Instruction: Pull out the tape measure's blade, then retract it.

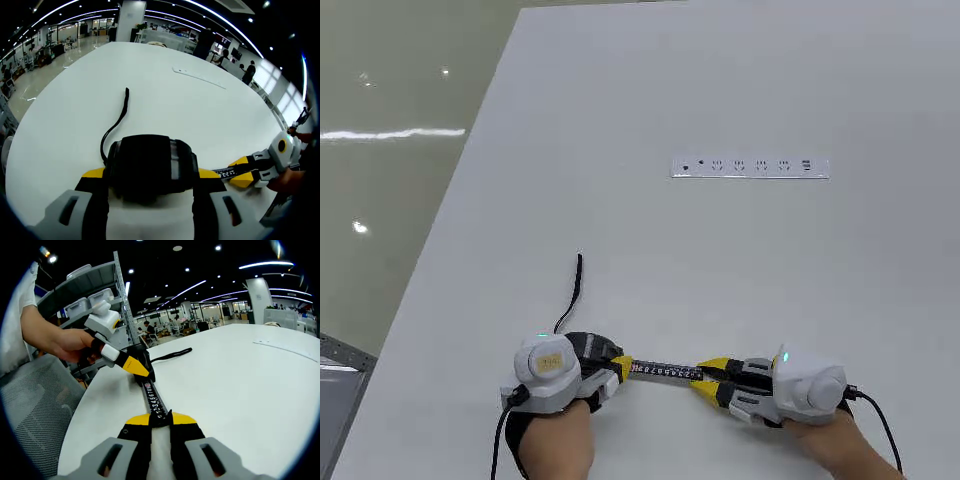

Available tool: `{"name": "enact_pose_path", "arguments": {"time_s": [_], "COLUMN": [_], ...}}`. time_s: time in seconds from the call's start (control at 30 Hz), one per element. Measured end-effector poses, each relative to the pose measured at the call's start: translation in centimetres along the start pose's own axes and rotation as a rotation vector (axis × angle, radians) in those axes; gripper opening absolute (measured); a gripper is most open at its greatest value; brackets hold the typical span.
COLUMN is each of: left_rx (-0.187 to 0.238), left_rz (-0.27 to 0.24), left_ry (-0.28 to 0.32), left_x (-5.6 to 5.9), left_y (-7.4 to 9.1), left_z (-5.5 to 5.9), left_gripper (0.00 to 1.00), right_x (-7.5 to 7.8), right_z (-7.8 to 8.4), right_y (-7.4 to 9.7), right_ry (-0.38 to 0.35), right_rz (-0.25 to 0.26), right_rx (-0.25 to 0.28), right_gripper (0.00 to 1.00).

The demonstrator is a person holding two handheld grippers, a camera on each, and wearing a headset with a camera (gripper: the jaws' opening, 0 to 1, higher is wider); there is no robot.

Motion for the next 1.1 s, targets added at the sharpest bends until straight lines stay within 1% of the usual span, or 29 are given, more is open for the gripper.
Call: {"name": "enact_pose_path", "arguments": {"time_s": [0.77, 1.1], "left_rx": [0.000, -0.002], "left_rz": [0.006, 0.006], "left_ry": [0.010, 0.010], "left_x": [0.0, 0.0], "left_y": [0.0, 0.0], "left_z": [-0.1, 0.0], "left_gripper": [0.66, 0.66], "right_x": [-0.4, -1.1], "right_z": [-1.5, -2.2], "right_y": [-2.5, -4.0], "right_ry": [0.025, 0.030], "right_rz": [-0.023, -0.039], "right_rx": [-0.007, -0.012], "right_gripper": [0.12, 0.12]}}
Point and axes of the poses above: the centre of the closed fingertips' face, and the gripper's own axes: y roughly backward along the fingers, x roughly to its right, z roughly out of its underside, the point moved 2 cm from there along y, roughly backward along the fingers, and after that the axes turned 12 degrees about -x, right-handed, at the moved point
